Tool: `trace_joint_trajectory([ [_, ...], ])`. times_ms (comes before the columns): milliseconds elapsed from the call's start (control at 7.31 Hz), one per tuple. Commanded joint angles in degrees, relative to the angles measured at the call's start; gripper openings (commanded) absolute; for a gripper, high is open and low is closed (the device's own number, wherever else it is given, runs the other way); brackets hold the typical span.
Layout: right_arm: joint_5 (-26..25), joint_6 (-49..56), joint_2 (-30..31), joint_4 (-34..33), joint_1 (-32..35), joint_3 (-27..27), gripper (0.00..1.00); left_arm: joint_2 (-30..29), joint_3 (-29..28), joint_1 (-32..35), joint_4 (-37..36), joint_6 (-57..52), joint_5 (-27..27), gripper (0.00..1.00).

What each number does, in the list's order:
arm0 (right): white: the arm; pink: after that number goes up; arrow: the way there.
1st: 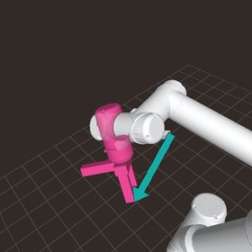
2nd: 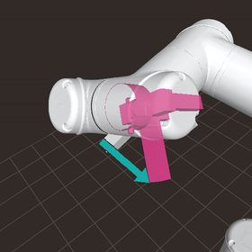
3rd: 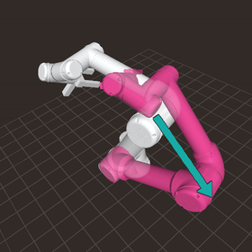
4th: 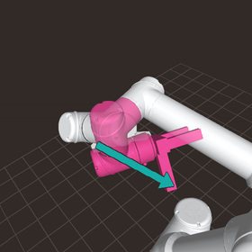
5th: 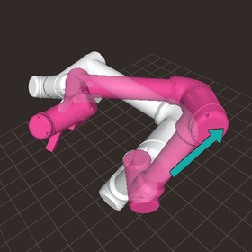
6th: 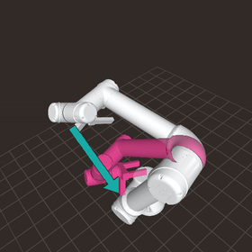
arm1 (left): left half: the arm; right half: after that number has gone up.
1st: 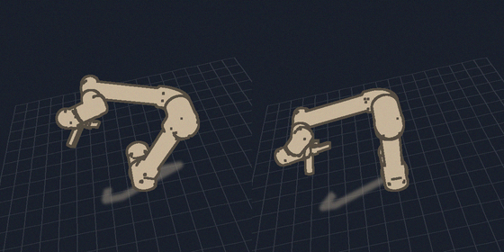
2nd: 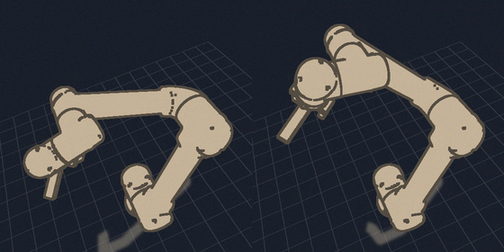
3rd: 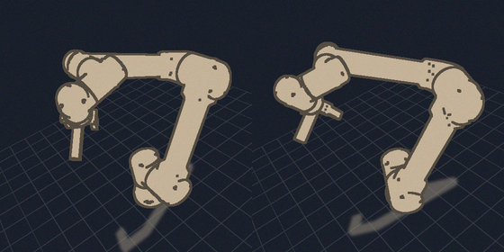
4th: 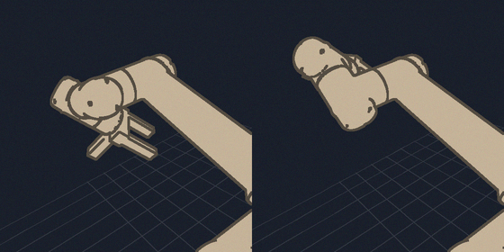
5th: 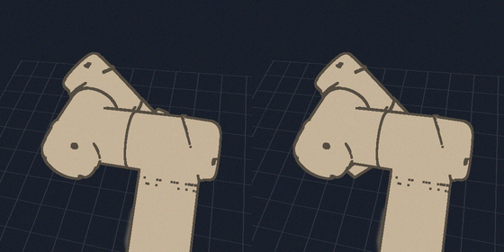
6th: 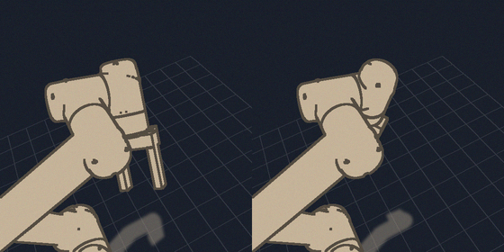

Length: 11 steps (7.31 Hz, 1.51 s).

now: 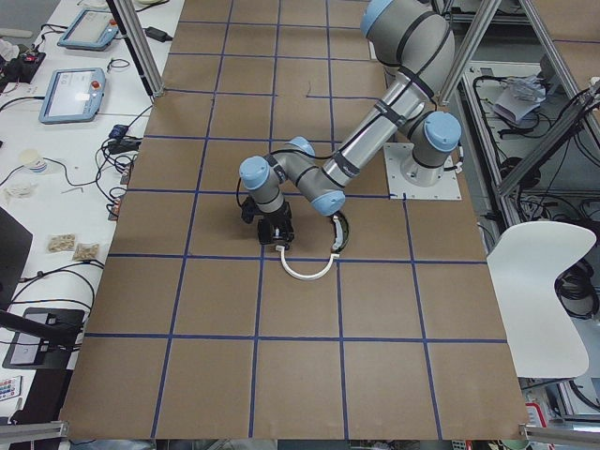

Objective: Place bearing gear from tray to pile

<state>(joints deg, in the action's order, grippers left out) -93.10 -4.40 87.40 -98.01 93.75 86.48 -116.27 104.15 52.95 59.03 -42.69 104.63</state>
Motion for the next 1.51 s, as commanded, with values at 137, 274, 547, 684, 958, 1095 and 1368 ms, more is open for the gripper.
trace_joint_trajectory([
  [137, 0.02, 0.00, -0.04, -0.08, 0.03, 0.00, 1.00, 1.83, 0.17, 0.93, 2.56, 0.32, 0.05, 1.00],
  [274, -0.06, 0.00, -0.04, 0.01, 0.03, 0.00, 1.00, 2.09, 0.17, 0.93, 3.10, 0.32, 0.05, 1.00],
  [547, 0.02, 0.00, -0.04, 0.01, 0.03, 0.00, 1.00, 2.27, 0.08, 0.93, 4.16, 0.58, -0.21, 1.00],
  [684, 0.02, 0.00, -0.04, 0.01, 0.03, 0.00, 1.00, 2.36, 0.08, 1.02, 4.16, 0.59, -0.74, 0.94],
  [958, 0.02, 0.00, -0.04, 0.01, 0.03, 0.00, 1.00, 2.97, 0.08, 1.45, 5.38, 0.59, -0.57, 0.71],
  [1095, 0.02, 0.00, -0.04, 0.01, 0.03, 0.00, 1.00, 3.41, 0.08, 2.33, 6.26, 0.59, -0.65, 0.56],
  [1368, 0.02, 0.00, -0.04, 0.01, 0.03, 0.00, 1.00, 4.55, 0.00, 4.26, 8.19, 0.76, -0.13, 0.48],
])
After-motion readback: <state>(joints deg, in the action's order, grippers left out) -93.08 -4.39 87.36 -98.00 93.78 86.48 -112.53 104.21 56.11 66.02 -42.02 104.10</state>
